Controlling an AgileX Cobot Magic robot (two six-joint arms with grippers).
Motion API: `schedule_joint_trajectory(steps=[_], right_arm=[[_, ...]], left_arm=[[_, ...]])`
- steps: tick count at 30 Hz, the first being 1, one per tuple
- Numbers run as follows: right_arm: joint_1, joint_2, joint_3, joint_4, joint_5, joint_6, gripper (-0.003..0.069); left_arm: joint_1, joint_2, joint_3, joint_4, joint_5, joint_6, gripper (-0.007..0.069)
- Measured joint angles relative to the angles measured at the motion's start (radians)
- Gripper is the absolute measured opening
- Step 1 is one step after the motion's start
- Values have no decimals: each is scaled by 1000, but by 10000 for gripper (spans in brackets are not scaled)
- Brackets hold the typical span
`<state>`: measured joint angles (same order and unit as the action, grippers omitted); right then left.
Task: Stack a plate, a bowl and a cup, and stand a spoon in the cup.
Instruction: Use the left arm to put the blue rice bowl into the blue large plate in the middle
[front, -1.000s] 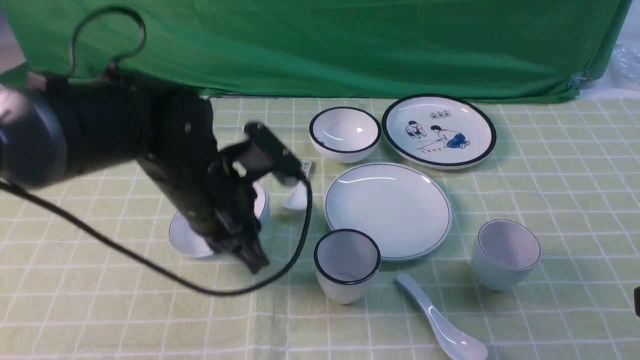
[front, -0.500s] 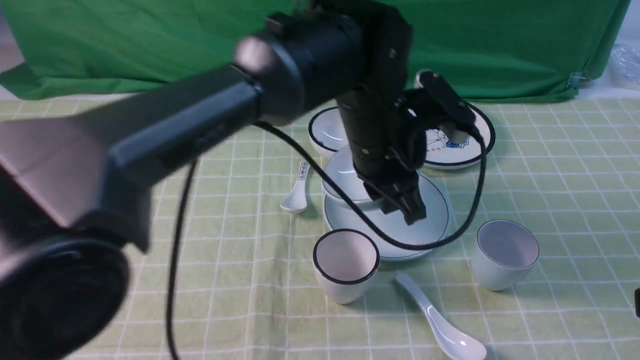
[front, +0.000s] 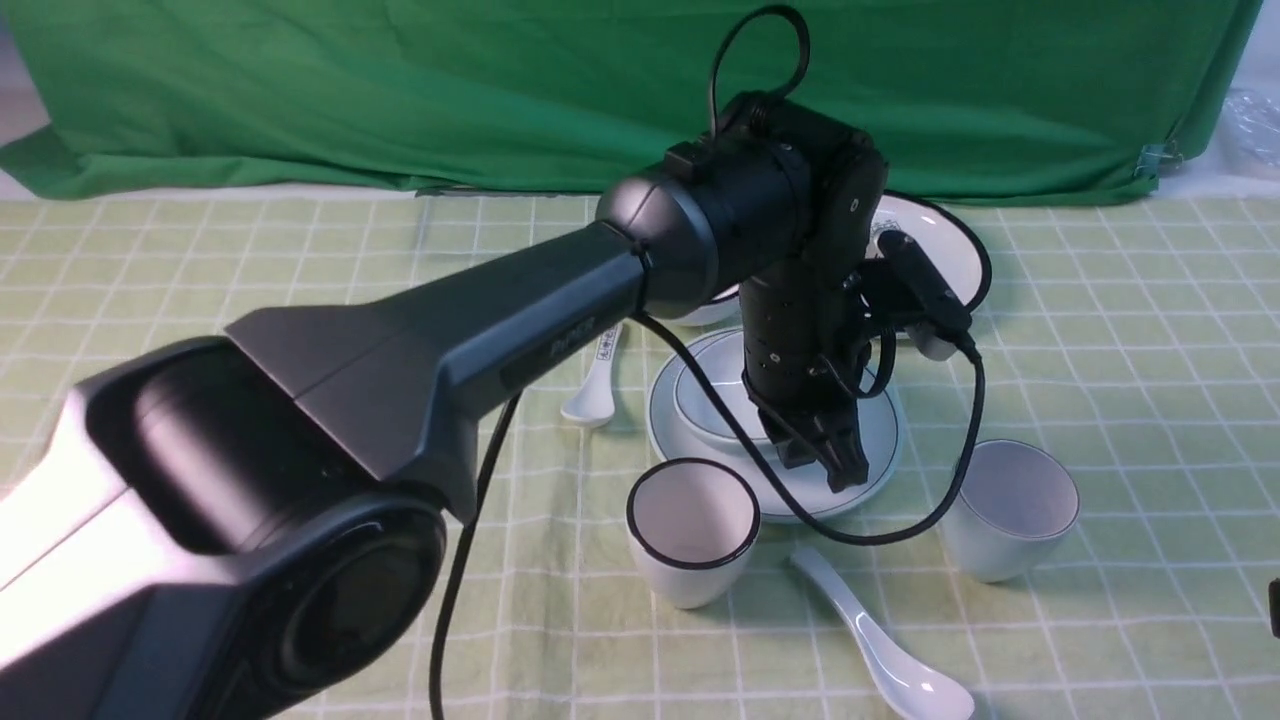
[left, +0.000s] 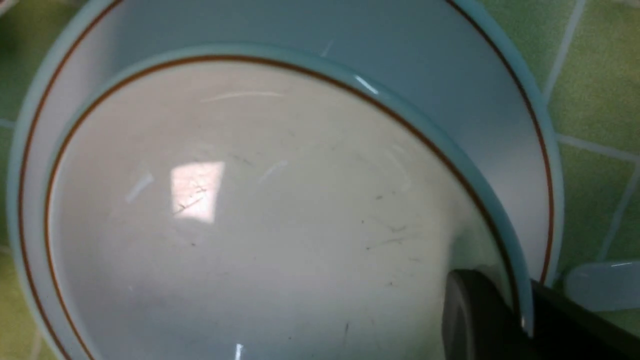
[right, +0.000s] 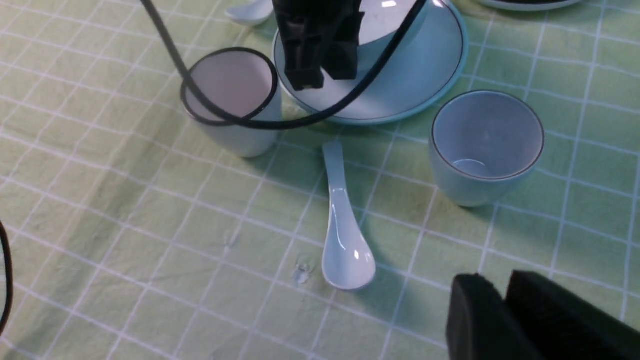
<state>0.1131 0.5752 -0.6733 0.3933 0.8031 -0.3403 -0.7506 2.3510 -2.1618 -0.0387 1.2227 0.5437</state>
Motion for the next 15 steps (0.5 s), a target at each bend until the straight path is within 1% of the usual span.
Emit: schedule_joint_trajectory(steps=[4,5,6,9,10,11,12,15], right_arm=[[0,0,0,0,0,-5,149],[0,0,0,0,0,-5,174],[0,0,0,0,0,-5,188],[0,1,-1,0,2,-10,285],[0,3,-1,0,5,-10,311],[0,4,-1,0,5,-10,316],[0,15,-1,0,6,-12,344],[0,46,-4,-1,7,-12,345]], left_arm=[[0,9,-6,-13,-1,9,63],[0,12,-6,-27,-1,13,112],[0,12,-6,-31,-1,15,126],[0,14,-6,-51,-1,18,281],[0,14,-6,-53,-1,14,318],[0,14,-6,-55,-1,14,328],[0,14,-6,-66,-1,-8,411],[0,11,-6,-73,-1,-49,441]])
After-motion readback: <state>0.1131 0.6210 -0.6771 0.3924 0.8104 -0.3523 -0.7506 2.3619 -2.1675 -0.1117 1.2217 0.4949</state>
